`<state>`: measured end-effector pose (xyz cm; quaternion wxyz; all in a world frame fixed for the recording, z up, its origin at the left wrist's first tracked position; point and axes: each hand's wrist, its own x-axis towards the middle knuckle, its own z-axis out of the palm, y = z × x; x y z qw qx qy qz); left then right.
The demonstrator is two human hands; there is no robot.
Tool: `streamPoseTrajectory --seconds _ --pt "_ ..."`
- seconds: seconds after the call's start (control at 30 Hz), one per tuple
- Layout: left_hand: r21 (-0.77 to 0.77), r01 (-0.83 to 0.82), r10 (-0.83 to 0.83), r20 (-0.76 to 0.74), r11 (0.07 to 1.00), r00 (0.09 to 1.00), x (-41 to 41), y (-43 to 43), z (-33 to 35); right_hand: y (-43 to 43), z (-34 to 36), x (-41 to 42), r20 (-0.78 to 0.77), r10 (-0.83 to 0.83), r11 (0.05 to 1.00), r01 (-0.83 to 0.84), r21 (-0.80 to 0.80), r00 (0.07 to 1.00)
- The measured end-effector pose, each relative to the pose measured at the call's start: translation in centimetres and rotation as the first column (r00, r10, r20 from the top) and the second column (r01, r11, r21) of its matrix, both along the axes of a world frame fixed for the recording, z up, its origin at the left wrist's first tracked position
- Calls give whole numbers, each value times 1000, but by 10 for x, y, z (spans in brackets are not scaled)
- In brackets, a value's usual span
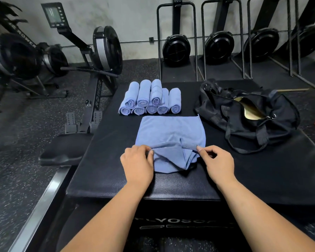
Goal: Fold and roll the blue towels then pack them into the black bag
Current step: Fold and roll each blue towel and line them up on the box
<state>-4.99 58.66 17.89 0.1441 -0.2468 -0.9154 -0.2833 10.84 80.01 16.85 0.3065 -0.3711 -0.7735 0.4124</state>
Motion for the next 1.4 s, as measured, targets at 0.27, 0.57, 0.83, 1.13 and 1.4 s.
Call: streamPoseTrajectory --seconds 0.27,0.57,0.83,1.13,1.4 --pt "-302 635 -700 -218 711 680 28 15 11 -5 2 1 -74 50 997 -55 -62 996" --pt "50 322 -319 -67 945 945 27 26 17 2 0 4 -38 77 996 -78 -33 996" --pt "-33 58 -53 118 998 992 -1 11 14 -2 -5 -2 -38 92 996 -92 -7 995" --pt "-5 445 -445 -20 895 895 29 -5 4 -7 0 0 118 110 976 -130 173 987" --pt "100 246 -245 -19 964 969 15 -6 2 -7 -7 -3 184 21 973 -62 223 983"
